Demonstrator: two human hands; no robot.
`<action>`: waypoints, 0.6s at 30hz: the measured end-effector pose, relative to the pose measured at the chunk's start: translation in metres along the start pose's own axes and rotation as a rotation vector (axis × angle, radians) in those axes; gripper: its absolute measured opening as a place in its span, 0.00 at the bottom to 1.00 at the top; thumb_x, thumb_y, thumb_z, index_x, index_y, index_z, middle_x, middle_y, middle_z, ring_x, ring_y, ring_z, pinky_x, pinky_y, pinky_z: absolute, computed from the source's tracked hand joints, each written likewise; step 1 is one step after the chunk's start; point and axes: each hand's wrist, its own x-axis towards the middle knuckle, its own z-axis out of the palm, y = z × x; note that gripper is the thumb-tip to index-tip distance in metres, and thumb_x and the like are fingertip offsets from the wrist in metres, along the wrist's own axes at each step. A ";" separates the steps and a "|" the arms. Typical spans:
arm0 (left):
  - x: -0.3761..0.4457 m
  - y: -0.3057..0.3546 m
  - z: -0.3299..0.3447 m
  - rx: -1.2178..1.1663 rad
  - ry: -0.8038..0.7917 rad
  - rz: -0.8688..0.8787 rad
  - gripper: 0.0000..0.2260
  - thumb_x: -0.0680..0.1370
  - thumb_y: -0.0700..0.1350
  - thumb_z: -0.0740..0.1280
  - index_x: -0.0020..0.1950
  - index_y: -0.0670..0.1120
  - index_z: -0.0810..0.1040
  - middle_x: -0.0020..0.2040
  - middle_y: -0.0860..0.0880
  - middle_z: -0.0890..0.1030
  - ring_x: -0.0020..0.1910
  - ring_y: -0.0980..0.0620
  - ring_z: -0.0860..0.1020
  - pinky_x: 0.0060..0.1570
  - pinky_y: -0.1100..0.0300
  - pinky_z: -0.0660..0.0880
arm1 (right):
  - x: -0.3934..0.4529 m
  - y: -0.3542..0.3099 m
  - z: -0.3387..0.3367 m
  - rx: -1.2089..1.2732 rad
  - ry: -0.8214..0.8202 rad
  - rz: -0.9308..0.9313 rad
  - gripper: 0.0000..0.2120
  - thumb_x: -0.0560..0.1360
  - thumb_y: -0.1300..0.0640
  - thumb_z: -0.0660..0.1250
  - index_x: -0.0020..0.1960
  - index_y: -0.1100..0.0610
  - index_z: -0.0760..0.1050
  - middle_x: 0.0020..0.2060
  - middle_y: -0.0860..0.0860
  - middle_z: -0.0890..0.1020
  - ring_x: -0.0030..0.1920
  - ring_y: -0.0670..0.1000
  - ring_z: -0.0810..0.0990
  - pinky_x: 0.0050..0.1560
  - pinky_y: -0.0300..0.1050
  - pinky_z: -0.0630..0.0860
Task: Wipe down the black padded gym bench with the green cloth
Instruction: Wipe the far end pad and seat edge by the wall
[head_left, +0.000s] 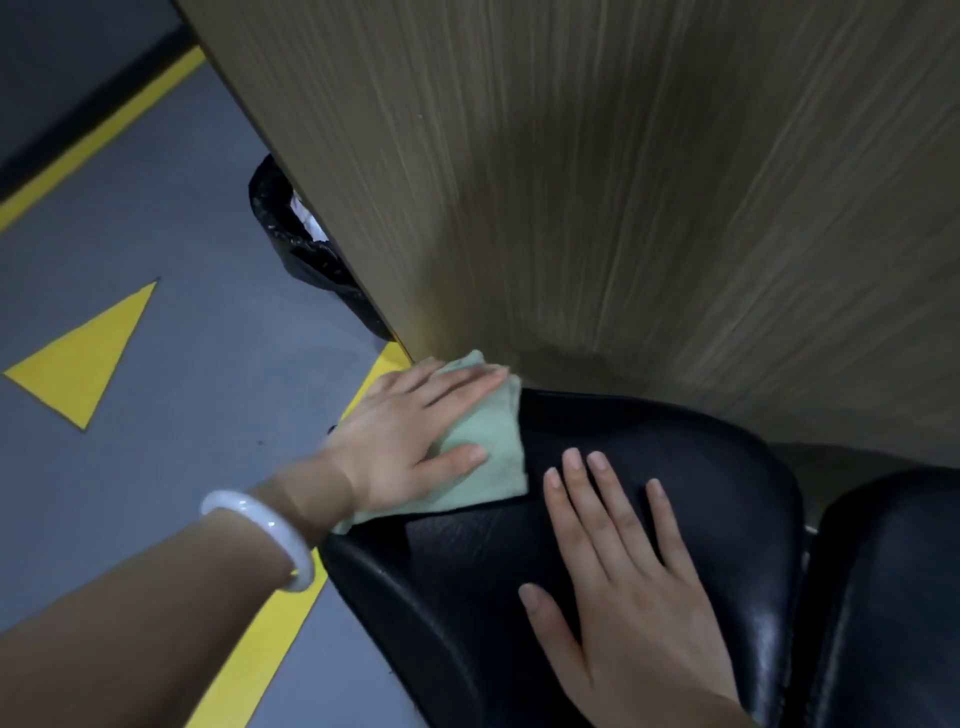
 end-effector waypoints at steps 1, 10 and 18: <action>-0.001 -0.005 0.000 -0.017 0.003 -0.007 0.30 0.77 0.69 0.44 0.78 0.61 0.48 0.77 0.58 0.57 0.73 0.48 0.59 0.69 0.47 0.60 | 0.000 0.000 0.001 0.000 0.015 -0.007 0.35 0.73 0.40 0.57 0.74 0.60 0.62 0.74 0.55 0.64 0.74 0.54 0.63 0.68 0.61 0.60; 0.037 0.023 -0.007 0.104 -0.125 -0.097 0.36 0.70 0.69 0.34 0.77 0.61 0.50 0.74 0.57 0.62 0.68 0.51 0.64 0.65 0.51 0.61 | 0.000 -0.002 0.005 0.032 0.084 -0.013 0.36 0.71 0.40 0.59 0.73 0.58 0.63 0.73 0.54 0.66 0.72 0.55 0.66 0.66 0.60 0.62; 0.039 0.045 -0.001 0.096 -0.090 0.006 0.30 0.74 0.68 0.36 0.76 0.66 0.45 0.77 0.60 0.55 0.74 0.52 0.58 0.70 0.48 0.56 | -0.002 0.000 0.003 0.113 0.190 -0.033 0.28 0.81 0.42 0.46 0.75 0.57 0.58 0.73 0.54 0.65 0.74 0.54 0.63 0.68 0.58 0.60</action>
